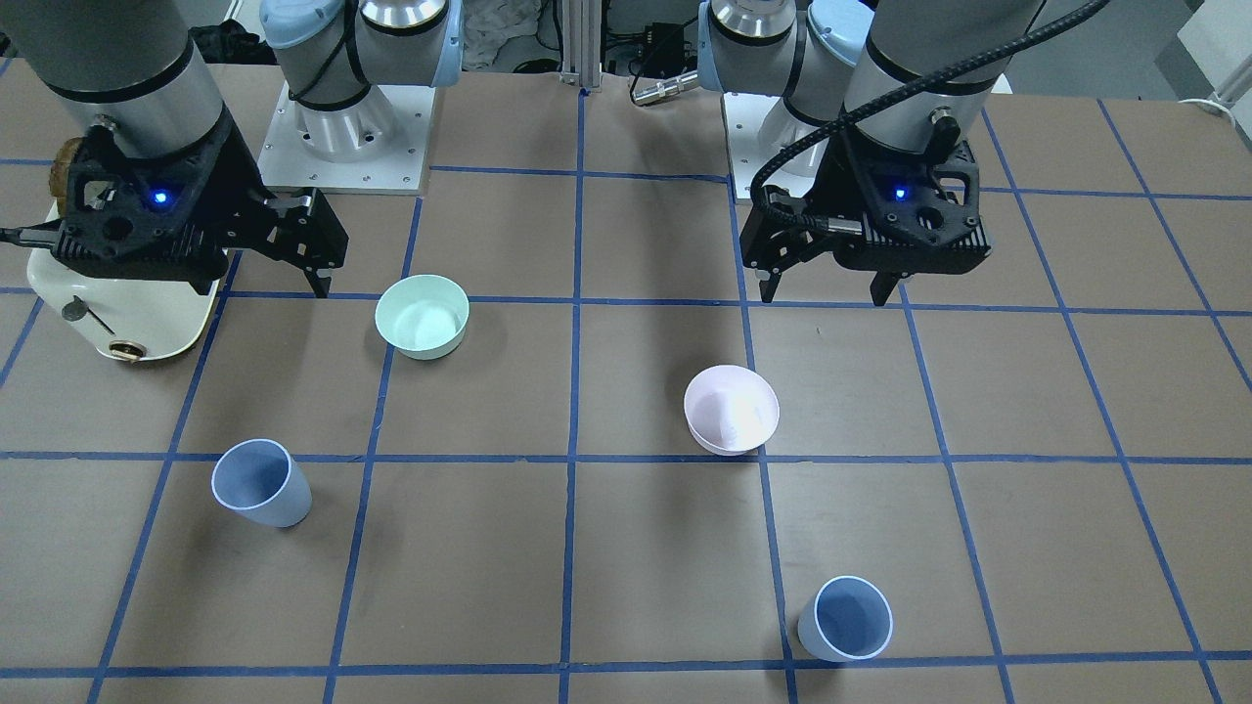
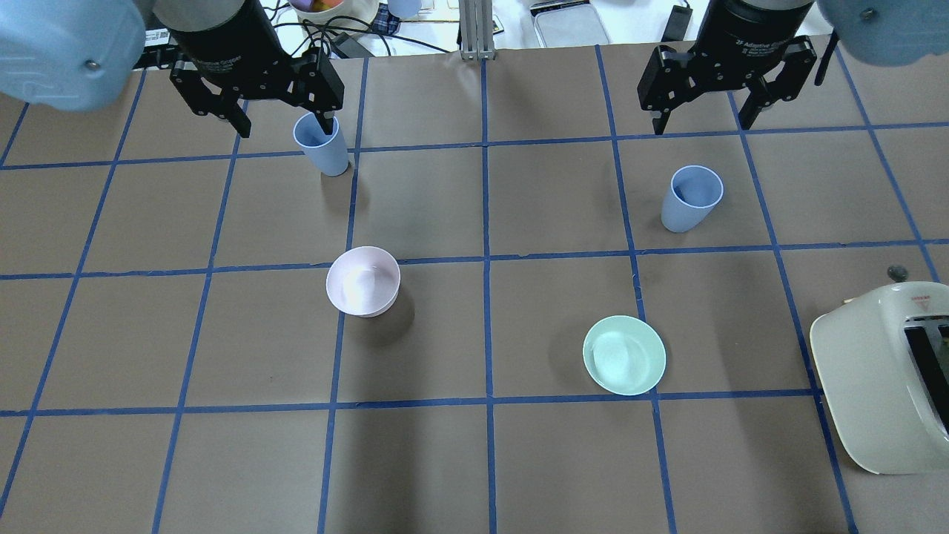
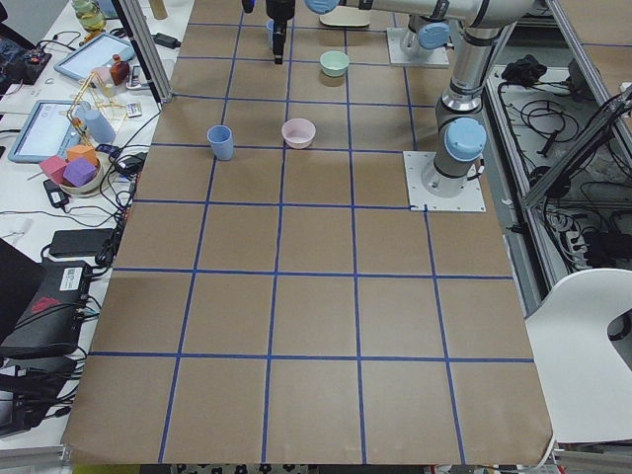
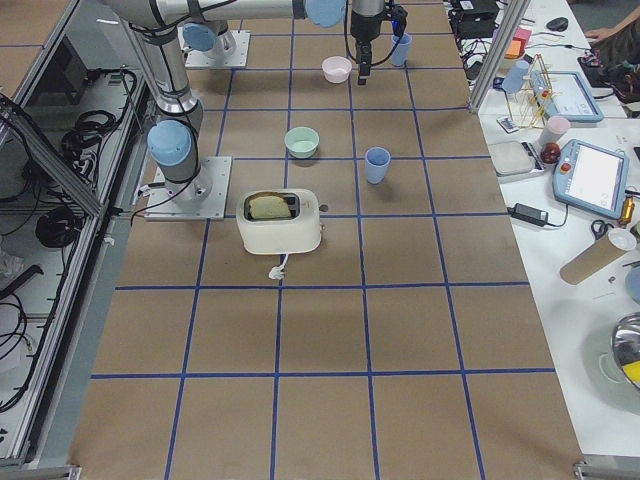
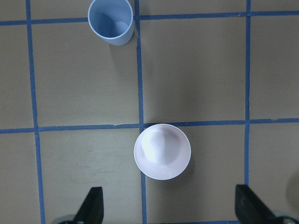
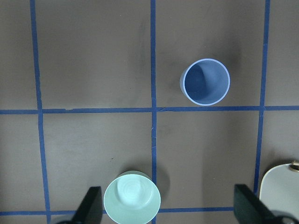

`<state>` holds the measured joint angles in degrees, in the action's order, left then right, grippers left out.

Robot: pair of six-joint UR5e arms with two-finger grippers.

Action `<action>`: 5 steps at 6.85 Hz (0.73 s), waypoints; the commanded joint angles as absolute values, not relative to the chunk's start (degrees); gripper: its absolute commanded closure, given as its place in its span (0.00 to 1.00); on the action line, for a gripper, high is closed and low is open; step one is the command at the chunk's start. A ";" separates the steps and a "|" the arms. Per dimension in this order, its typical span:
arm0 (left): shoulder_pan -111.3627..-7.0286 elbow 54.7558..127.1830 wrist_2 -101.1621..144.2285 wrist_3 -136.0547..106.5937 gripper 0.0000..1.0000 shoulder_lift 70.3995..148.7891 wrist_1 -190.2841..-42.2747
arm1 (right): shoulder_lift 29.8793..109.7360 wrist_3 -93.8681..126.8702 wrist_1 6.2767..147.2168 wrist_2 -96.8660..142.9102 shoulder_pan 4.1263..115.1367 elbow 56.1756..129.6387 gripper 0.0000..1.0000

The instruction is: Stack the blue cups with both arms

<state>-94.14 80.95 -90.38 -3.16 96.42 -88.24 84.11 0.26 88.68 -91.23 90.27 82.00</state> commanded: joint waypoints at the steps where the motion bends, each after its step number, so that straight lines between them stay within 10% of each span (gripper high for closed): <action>1: -94.13 80.86 -90.35 -3.16 0.00 96.42 -88.24 | 84.11 0.26 88.68 -91.23 90.26 82.00 0.00; 5: -93.52 81.03 -90.35 -2.90 0.00 99.99 -88.33 | 84.11 0.26 88.68 -91.23 90.35 82.00 0.00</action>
